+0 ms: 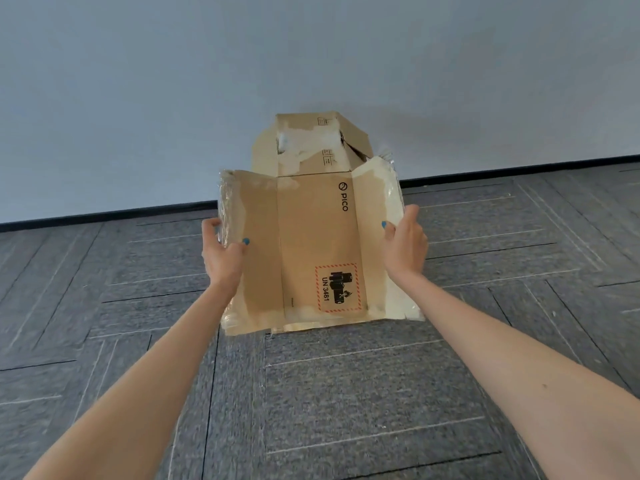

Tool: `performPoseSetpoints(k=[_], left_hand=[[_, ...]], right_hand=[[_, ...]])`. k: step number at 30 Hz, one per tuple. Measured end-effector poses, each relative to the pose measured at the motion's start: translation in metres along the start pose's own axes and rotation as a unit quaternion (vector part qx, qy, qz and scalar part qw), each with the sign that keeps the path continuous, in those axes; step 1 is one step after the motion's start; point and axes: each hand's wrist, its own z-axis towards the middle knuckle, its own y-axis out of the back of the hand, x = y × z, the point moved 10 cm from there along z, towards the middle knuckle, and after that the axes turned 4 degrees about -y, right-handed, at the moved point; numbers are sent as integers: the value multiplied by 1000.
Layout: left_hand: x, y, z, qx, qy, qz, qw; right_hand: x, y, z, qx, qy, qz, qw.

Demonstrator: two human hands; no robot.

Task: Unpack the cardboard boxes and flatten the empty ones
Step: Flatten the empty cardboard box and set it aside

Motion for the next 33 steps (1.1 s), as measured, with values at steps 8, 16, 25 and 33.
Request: performPoseSetpoints(k=[8,16,25,33], left_hand=[[120,-64,60,13,39,-14,999],[199,-146,81,70,101,2,992],[254,-171,84,86,180,0,980],[282,-195,79,172,208,149,951]], right_hand=[[-58,-129,36,36,-21,-30,999],[-139,-187,69,55,-56,-105,991],[-223,-215,84,124,-182,-110,969],[-209,-191,88,30,-130,-138,981]])
